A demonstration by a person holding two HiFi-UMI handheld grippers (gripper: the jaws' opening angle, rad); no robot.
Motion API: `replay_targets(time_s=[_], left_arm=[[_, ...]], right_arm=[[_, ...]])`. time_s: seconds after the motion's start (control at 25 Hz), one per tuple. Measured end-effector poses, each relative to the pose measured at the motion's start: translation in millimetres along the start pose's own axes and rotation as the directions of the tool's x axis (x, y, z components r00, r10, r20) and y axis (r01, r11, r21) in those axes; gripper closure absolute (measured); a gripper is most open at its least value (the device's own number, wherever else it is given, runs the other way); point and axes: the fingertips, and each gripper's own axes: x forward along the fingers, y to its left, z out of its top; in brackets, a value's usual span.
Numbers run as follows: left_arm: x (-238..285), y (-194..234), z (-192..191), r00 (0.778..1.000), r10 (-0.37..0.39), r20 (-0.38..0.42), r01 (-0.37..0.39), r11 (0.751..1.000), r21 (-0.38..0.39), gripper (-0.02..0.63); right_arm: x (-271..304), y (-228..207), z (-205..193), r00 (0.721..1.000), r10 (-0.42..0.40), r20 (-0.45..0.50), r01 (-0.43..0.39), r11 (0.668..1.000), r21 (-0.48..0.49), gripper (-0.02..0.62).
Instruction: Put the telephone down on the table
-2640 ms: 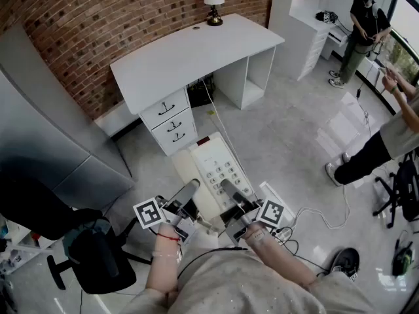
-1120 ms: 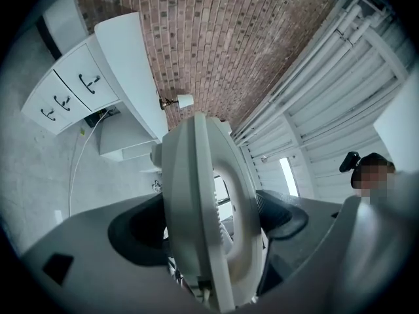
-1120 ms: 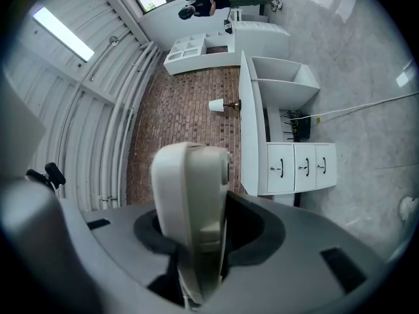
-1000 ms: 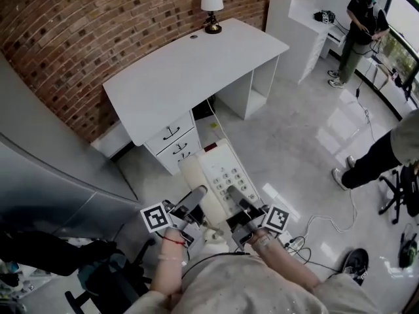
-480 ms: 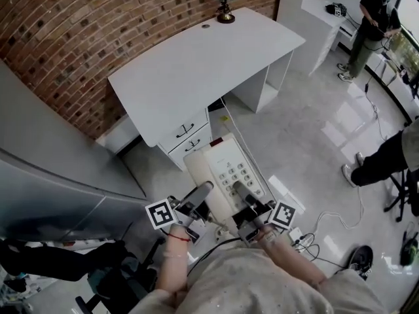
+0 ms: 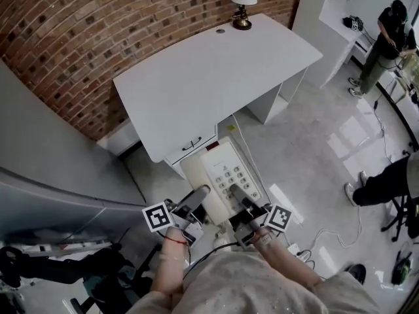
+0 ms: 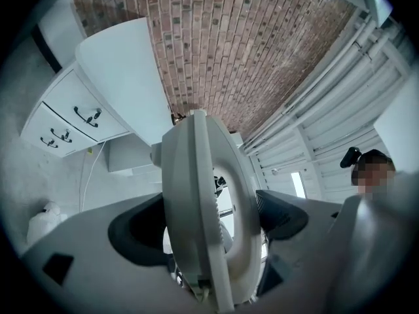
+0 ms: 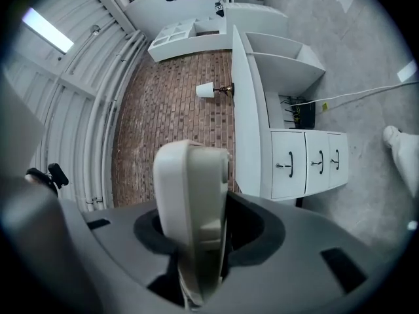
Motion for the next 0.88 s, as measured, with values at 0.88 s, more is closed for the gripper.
replay_targets(time_s=[0.88], left_arm=[[140.9, 65.1, 174.2, 0.994, 0.051, 0.092, -0.049, 0.998, -0.03, 0.186]], right_arm=[[183.4, -36.3, 151.3, 0.99, -0.045, -0.131, 0.049, 0.998, 0.026, 0.426]])
